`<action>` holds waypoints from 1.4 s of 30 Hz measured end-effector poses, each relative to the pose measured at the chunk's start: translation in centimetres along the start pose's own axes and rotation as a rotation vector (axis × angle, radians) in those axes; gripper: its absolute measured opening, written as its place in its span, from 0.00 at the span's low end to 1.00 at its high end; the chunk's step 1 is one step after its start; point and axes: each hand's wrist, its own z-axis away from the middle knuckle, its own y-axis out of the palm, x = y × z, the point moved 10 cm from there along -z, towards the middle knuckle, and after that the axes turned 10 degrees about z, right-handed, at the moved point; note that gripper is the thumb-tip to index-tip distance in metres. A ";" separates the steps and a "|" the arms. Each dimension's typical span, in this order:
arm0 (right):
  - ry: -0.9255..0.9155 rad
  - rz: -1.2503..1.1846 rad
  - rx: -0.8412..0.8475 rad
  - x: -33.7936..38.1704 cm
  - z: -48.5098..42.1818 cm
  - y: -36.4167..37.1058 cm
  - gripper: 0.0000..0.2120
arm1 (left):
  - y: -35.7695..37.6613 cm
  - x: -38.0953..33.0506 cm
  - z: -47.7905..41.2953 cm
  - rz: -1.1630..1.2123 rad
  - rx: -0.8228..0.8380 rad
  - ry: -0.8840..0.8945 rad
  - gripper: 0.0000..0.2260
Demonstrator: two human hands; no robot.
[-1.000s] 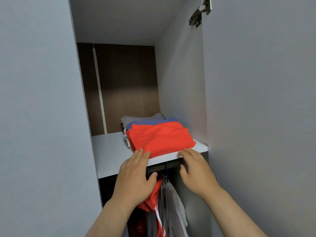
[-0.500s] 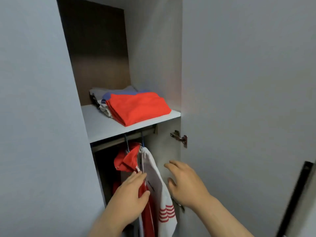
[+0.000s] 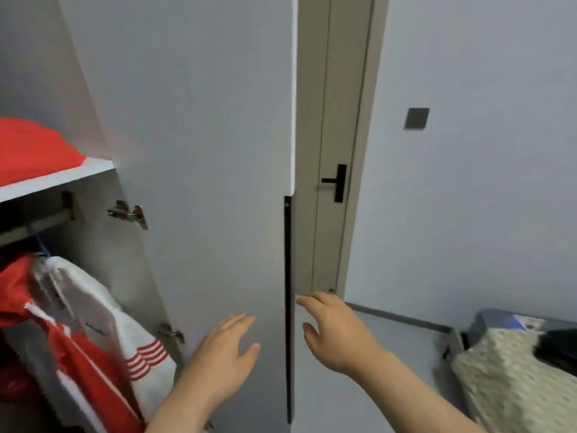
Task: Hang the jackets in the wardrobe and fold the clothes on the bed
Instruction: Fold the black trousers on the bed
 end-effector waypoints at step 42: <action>1.154 0.008 0.207 -81.5 36.7 -5.3 0.23 | 69.8 -51.0 -28.4 -0.100 0.849 0.438 0.20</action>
